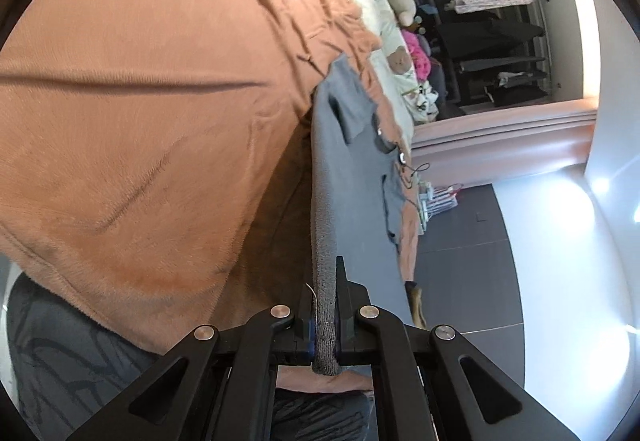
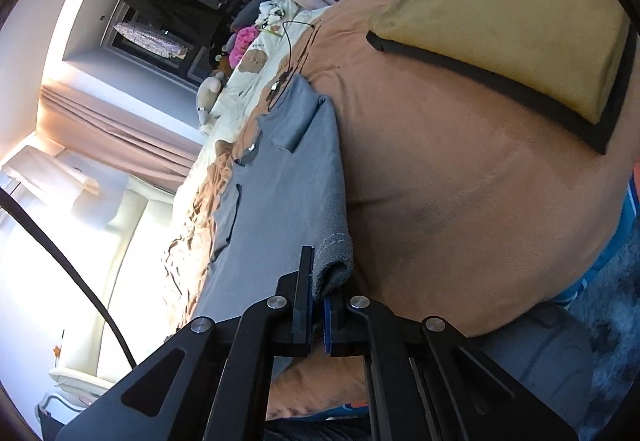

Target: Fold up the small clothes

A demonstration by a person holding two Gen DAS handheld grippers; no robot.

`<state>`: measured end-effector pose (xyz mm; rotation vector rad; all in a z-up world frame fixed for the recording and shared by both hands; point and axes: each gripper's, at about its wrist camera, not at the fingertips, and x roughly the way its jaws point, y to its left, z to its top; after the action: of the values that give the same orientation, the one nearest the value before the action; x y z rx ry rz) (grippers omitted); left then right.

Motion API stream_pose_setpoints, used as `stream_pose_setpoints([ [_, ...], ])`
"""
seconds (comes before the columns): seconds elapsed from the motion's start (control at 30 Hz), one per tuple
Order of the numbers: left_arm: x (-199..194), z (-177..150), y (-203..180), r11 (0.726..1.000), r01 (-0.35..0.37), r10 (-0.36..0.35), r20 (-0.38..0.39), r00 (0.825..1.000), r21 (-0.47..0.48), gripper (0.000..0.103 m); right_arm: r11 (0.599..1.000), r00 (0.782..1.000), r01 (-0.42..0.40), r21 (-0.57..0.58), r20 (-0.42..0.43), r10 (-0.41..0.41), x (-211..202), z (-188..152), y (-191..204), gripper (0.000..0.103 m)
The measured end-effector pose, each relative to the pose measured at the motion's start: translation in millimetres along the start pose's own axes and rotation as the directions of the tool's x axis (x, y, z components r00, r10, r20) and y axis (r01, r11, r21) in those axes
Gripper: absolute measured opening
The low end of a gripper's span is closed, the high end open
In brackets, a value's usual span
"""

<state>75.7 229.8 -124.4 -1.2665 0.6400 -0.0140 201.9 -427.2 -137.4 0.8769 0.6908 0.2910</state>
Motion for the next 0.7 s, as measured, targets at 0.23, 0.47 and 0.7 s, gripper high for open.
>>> stream_pose_setpoints([
  [0.23,-31.2,0.4,-10.9,0.999,0.039,-0.039,0.032,0.999,-0.001,0.005,0.997,1.000,-0.029,-0.065,-0.013,0.028,-18.7,-10.3,19.3,0.000],
  [0.47,-56.4,-9.4,-9.5,0.998,0.064,-0.064,0.041,0.997,0.002,0.005,0.995,0.999,-0.042,-0.095,-0.014,0.041,-41.3,-15.3,27.4,0.000],
  [0.7,-89.4,-21.7,-21.9,0.995,0.094,-0.096,0.061,0.993,0.040,0.005,0.992,0.998,-0.055,-0.110,-0.027,0.052,-56.9,-19.3,29.8,0.000],
])
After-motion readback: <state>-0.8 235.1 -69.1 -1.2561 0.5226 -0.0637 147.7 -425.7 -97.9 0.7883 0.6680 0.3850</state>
